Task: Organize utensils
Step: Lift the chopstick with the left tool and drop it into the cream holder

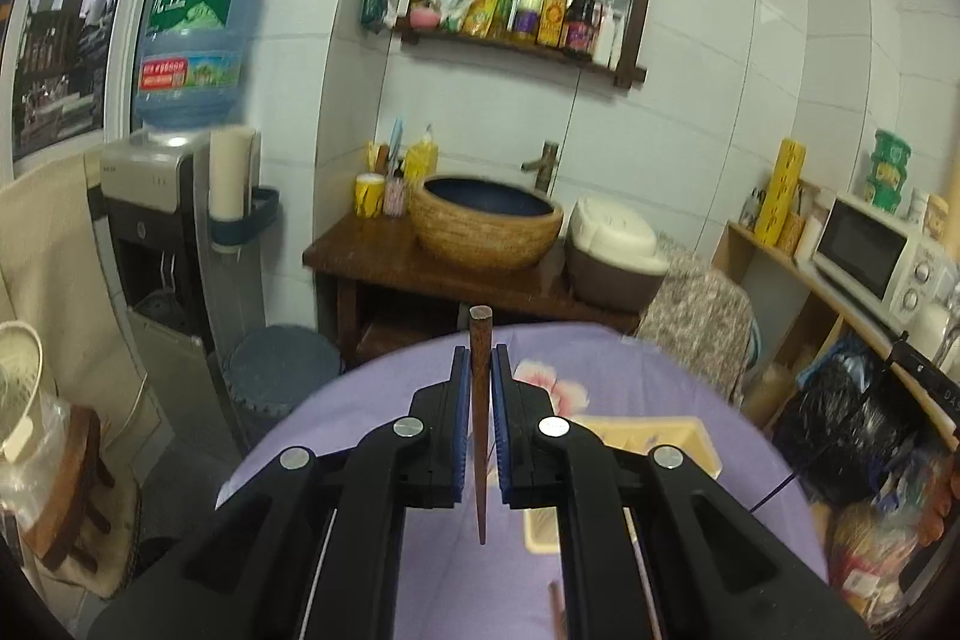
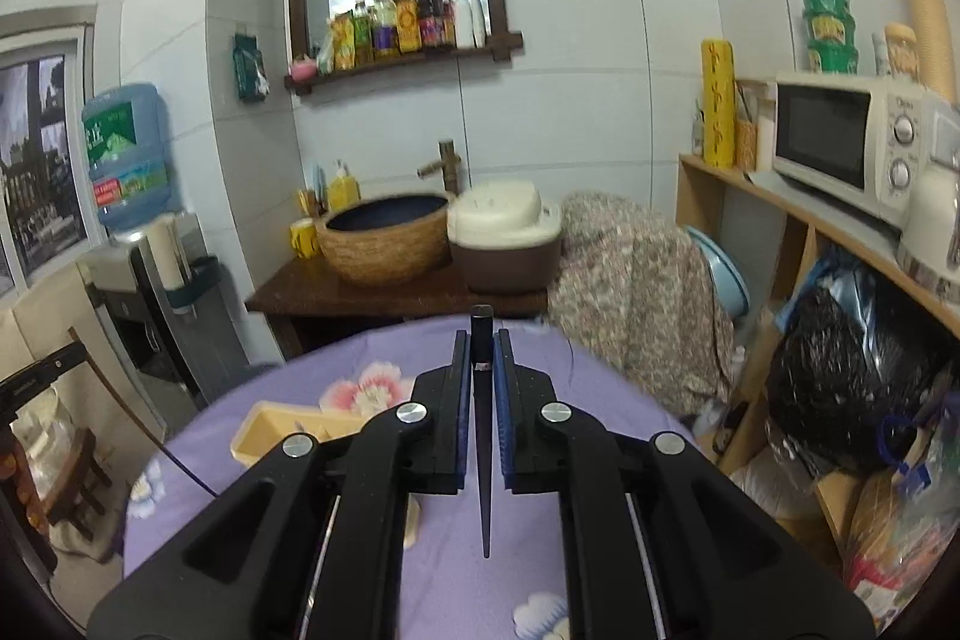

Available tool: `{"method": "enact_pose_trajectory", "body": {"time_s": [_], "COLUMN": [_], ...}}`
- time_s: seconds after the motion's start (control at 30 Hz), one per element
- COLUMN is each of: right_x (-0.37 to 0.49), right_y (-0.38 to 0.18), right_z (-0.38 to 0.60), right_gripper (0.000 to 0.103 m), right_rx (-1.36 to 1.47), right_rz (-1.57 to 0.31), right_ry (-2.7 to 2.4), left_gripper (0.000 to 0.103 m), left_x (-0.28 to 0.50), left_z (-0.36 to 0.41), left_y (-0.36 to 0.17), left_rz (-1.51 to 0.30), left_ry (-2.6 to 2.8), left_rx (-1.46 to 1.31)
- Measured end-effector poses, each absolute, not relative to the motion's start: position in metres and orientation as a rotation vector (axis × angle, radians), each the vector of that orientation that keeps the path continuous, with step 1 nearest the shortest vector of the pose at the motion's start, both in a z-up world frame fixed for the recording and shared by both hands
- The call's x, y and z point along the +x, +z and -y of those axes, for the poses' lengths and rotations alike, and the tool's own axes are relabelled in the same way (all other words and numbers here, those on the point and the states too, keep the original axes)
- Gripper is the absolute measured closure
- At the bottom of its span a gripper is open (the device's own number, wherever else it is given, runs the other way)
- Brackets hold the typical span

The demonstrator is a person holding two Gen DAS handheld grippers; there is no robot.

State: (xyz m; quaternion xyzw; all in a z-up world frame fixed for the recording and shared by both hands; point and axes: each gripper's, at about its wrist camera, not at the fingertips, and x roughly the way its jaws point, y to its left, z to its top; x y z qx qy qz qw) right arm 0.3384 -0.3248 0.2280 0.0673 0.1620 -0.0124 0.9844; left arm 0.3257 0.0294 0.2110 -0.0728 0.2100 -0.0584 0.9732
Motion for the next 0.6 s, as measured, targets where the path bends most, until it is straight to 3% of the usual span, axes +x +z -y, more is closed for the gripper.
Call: {"method": "enact_pose_trajectory", "body": {"time_s": [0.17,0.3,0.6], "right_x": [0.35,0.365,0.41], "right_y": [0.292,0.309,0.226], "right_z": [0.3,0.277,0.236], "right_gripper": [0.095,0.095,0.095], "right_rx": [0.158,0.165,0.137], "right_rz": [-0.238,-0.217,-0.363], "right_ry": [0.04,0.067,0.096], "left_gripper": [0.095,0.095,0.095], "left_x": [0.332,0.341,0.368], "left_z": [-0.012,0.009,0.05], "left_y": [0.272,0.291,0.228], "left_rz": [-0.337,-0.319,-0.382], "left_ry": [-0.16,-0.2,-0.215], "left_rx": [-0.178,-0.203,-0.185]}}
